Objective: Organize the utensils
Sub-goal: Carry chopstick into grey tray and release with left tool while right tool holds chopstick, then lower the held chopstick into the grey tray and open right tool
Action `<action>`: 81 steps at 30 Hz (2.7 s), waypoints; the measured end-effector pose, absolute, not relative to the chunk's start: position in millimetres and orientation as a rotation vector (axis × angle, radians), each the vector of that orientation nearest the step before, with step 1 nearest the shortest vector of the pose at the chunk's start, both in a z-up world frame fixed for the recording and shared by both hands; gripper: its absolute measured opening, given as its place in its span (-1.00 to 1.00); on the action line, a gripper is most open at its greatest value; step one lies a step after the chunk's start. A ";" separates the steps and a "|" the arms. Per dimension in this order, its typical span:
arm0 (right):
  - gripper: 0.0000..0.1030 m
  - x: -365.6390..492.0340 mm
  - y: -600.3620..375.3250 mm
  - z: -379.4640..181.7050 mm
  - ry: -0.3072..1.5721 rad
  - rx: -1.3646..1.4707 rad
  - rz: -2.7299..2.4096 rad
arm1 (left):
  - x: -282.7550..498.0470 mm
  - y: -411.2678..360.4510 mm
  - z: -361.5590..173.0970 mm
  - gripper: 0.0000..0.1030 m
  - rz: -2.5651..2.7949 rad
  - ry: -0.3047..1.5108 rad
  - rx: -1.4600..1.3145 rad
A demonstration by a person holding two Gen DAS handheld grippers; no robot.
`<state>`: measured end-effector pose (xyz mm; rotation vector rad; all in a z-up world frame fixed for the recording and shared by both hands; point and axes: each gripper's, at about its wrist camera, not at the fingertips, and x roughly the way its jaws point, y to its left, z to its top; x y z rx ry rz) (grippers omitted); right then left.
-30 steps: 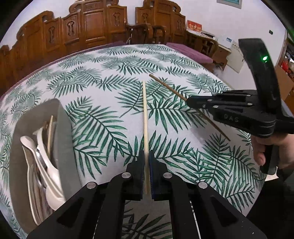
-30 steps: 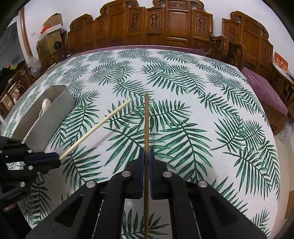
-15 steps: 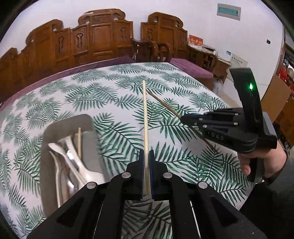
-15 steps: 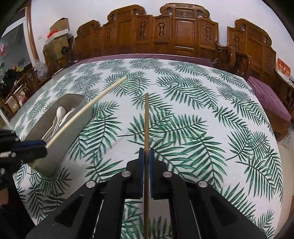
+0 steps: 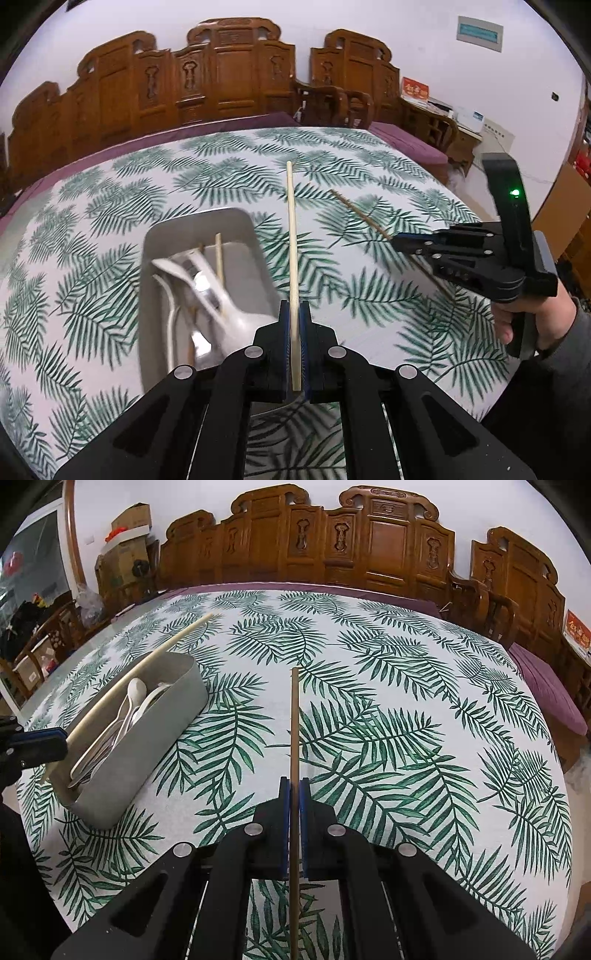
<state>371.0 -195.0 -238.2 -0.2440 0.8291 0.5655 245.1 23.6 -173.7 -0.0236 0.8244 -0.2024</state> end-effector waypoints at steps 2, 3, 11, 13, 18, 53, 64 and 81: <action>-0.88 370.9 -194.2 -238.9 0.830 -0.246 0.566 | 244.7 31.1 -176.9 -0.92 -0.188 0.833 -0.026; -0.88 371.0 -194.0 -238.9 0.830 -0.247 0.566 | 243.6 33.5 -178.6 -0.92 -0.183 0.836 -0.027; -0.88 372.8 -191.7 -241.9 0.834 -0.256 0.568 | 247.2 48.5 -197.5 -0.92 -0.131 0.907 -0.011; -0.88 373.3 -191.7 -242.0 0.834 -0.254 0.568 | 248.3 50.1 -202.0 -0.92 -0.128 0.923 -0.010; -0.88 373.5 -191.1 -242.0 0.834 -0.254 0.570 | 252.0 54.3 -211.5 -0.92 -0.123 0.951 -0.018; -0.88 325.4 -114.3 -180.7 0.748 -0.211 0.708 | 209.8 100.9 -124.4 -0.55 -0.034 0.772 -0.081; -0.88 327.3 -50.3 -183.8 0.798 -0.129 0.773 | 185.7 126.9 -117.9 0.30 0.000 0.726 -0.137; -0.88 343.7 0.9 -234.0 0.889 -0.170 0.684 | 181.6 142.3 -142.0 0.54 0.064 0.765 -0.109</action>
